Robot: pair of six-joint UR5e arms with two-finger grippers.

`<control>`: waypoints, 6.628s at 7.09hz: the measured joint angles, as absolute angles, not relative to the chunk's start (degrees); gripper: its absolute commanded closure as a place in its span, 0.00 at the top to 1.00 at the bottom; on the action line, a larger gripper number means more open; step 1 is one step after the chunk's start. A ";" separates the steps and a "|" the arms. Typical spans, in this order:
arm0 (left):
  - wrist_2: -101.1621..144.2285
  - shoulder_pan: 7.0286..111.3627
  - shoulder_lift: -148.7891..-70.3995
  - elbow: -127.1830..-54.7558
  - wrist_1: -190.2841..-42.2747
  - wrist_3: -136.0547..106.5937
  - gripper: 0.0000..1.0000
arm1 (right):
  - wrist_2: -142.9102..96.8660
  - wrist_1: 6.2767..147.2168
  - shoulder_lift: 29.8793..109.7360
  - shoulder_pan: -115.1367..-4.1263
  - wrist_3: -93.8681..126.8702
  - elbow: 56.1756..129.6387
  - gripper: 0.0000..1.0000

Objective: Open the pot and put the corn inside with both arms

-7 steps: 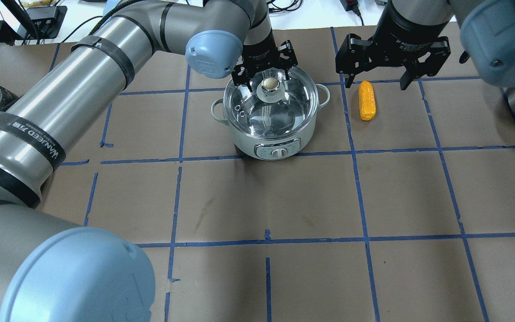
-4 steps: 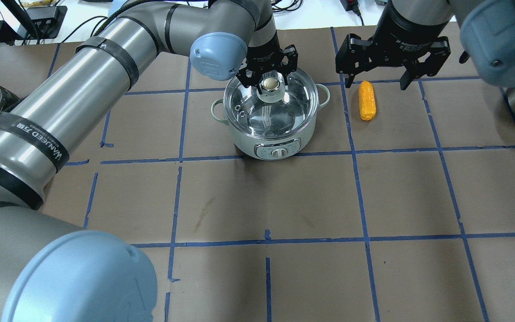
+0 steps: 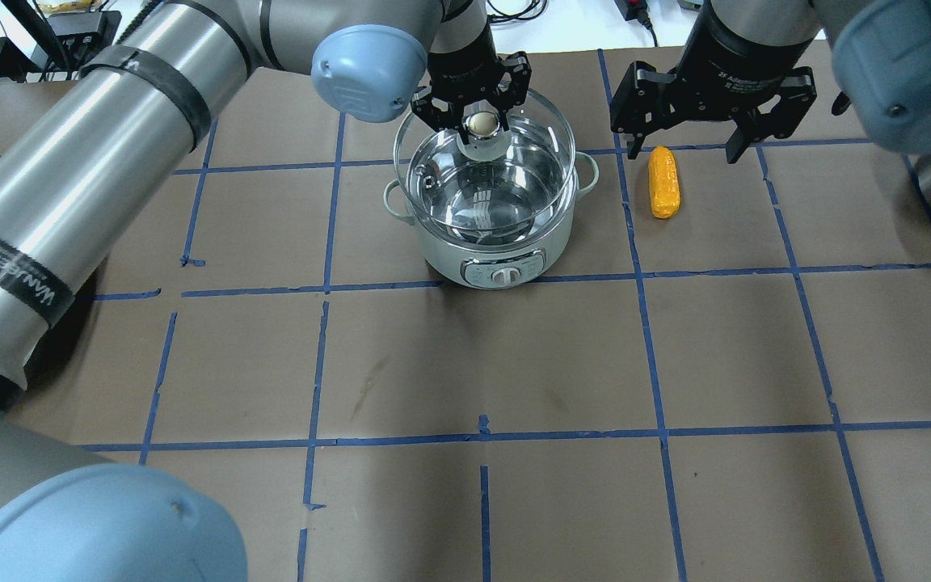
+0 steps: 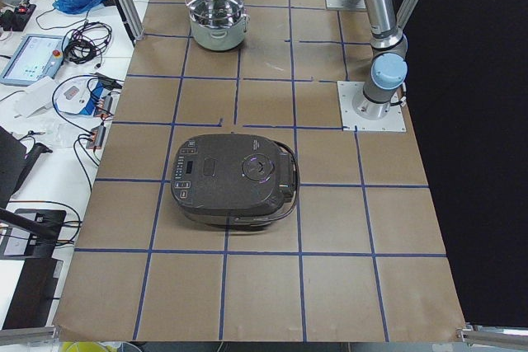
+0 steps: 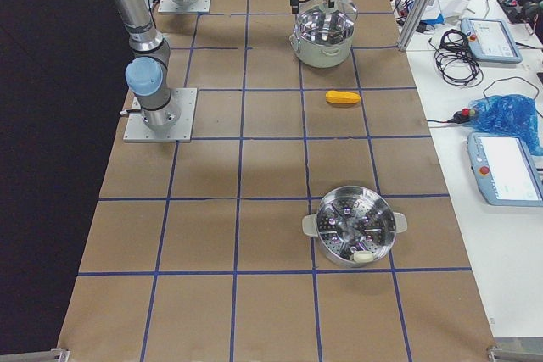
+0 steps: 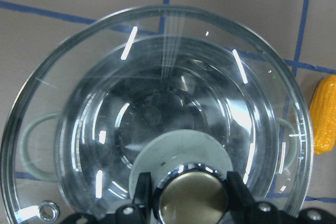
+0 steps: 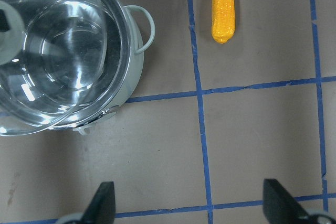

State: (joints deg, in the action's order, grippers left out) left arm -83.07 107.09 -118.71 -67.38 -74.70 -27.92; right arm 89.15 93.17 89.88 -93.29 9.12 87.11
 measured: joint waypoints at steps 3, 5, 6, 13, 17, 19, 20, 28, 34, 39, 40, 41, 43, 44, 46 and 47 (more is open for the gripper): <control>-86.97 94.61 -115.97 -68.33 -77.09 -6.70 0.13 | 89.10 92.08 86.44 -88.17 7.95 82.06 1.00; -87.62 85.55 -116.40 -71.41 -76.44 5.22 0.11 | 89.19 95.02 79.42 -86.02 5.04 80.37 0.95; -87.60 82.90 -117.39 -73.90 -74.67 7.93 0.11 | 88.89 99.34 74.64 -85.22 4.13 79.88 0.93; -87.19 80.53 -124.91 -79.69 -65.90 9.61 1.00 | 87.91 116.77 52.96 -80.97 -0.11 80.19 0.78; -87.40 80.55 -123.20 -80.31 -65.11 8.57 1.00 | 80.25 117.42 51.86 -80.94 0.10 80.32 0.32; -88.70 81.10 -115.70 -79.58 -73.52 8.52 1.00 | 79.83 117.06 51.31 -80.95 -0.23 81.05 0.21; -89.20 82.04 -110.38 -79.51 -79.16 8.56 1.00 | 79.80 117.04 51.14 -80.94 -0.38 81.53 0.10; -90.35 88.34 -95.77 -81.80 -90.93 8.29 1.00 | 86.53 103.40 63.06 -101.60 13.34 72.24 0.09; -90.35 88.01 -94.99 -82.03 -91.93 8.83 1.00 | 89.46 119.57 52.39 -107.82 18.73 76.08 0.70; -90.48 88.24 -91.04 -86.67 -91.95 8.58 1.00 | 89.23 116.37 60.11 -107.12 18.48 76.89 1.00; -90.56 88.24 -90.65 -86.98 -92.02 8.44 1.00 | 89.25 110.33 65.48 -106.39 18.45 77.09 0.97; -90.60 88.22 -90.41 -87.09 -92.08 8.40 1.00 | 89.36 101.26 71.49 -104.93 18.26 77.27 0.92; -90.61 88.17 -90.36 -87.12 -91.97 8.43 1.00 | 89.10 81.84 81.72 -99.03 14.44 77.75 0.89; -90.62 88.13 -90.35 -87.15 -91.92 8.43 1.00 | 89.09 75.62 85.19 -96.44 12.88 78.83 0.89; -90.56 88.08 -90.38 -87.18 -91.69 8.38 1.00 | 88.83 74.78 89.79 -94.45 11.90 82.05 0.91; -90.51 88.01 -90.46 -87.18 -91.55 8.34 1.00 | 88.95 77.67 90.60 -94.59 11.79 82.62 0.94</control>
